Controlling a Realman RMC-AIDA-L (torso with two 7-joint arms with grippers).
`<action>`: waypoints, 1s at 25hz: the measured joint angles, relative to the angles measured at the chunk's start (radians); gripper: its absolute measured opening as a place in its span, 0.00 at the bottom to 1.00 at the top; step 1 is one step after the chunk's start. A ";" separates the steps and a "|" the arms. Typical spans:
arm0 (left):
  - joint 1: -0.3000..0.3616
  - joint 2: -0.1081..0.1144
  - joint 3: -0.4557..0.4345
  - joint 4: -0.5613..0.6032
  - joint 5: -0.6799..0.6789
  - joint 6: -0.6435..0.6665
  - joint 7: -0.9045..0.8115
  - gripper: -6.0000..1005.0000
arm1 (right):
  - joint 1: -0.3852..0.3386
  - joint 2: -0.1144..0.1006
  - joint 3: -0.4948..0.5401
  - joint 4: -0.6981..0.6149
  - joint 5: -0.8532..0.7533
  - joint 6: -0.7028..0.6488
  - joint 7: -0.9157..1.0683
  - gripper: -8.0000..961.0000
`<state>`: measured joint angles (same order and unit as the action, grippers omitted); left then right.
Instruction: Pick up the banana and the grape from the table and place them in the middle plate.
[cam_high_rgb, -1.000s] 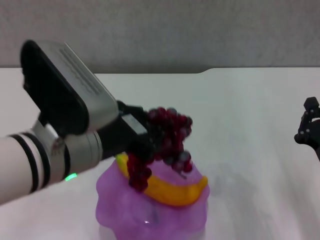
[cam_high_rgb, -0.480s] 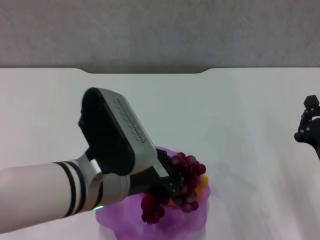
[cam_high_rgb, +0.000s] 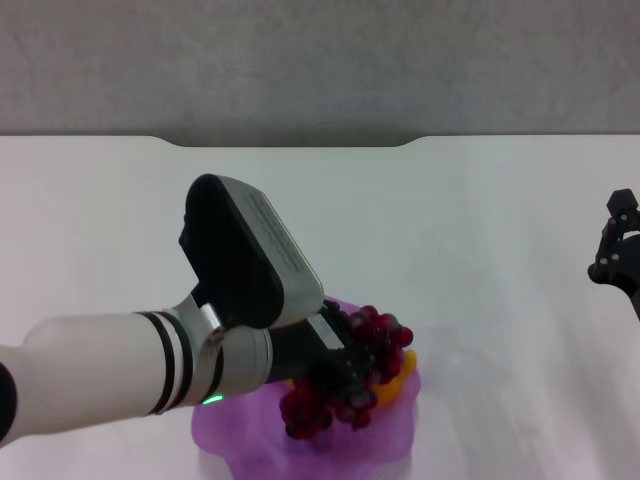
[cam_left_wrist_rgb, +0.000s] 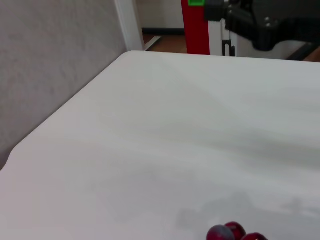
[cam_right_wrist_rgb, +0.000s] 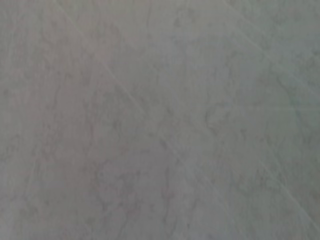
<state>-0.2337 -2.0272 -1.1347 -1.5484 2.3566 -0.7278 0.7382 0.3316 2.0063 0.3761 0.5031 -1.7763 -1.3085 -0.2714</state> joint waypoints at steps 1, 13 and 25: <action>0.000 0.000 -0.003 0.001 -0.005 0.005 -0.001 0.24 | 0.000 0.000 0.000 0.000 0.000 0.000 0.000 0.01; 0.009 0.000 -0.017 -0.006 -0.023 0.047 0.003 0.59 | -0.003 0.000 0.000 0.000 0.000 0.000 0.000 0.01; 0.010 0.002 -0.029 -0.016 -0.031 0.142 0.006 0.85 | -0.001 0.002 0.000 -0.018 0.000 0.009 0.000 0.01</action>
<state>-0.2235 -2.0252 -1.1635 -1.5648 2.3253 -0.5859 0.7441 0.3304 2.0079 0.3764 0.4854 -1.7764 -1.2997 -0.2714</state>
